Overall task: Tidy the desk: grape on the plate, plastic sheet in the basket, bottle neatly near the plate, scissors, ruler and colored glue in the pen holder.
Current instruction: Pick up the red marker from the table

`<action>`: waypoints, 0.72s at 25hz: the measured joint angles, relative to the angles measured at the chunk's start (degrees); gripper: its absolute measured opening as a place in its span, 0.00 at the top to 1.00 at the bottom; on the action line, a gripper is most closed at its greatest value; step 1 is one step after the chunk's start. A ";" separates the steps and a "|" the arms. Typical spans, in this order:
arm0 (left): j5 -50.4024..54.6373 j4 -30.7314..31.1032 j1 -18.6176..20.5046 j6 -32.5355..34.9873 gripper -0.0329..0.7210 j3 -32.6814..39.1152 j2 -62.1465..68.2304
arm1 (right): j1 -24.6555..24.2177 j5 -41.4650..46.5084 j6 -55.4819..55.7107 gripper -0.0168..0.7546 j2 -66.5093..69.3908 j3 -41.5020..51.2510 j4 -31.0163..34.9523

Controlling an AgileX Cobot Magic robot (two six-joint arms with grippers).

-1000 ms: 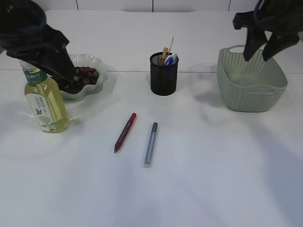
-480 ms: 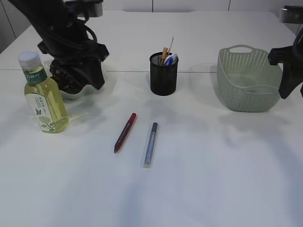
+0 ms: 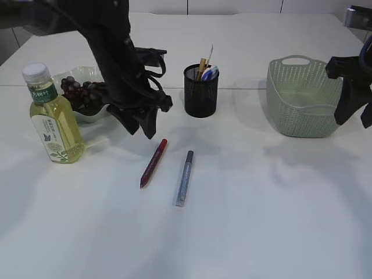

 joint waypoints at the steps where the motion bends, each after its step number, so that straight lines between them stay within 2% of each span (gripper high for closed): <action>1: 0.00 0.14 -0.22 -0.82 0.55 -0.72 1.27 | 0.00 0.00 0.00 0.52 0.00 0.00 0.00; 8: 0.00 0.14 -0.80 -5.45 0.55 -5.55 8.27 | 0.00 0.00 -1.23 0.52 0.00 0.00 0.00; 18: -0.10 0.41 -0.80 -6.16 0.55 -6.69 12.05 | 0.00 0.00 -2.06 0.52 0.00 0.00 0.00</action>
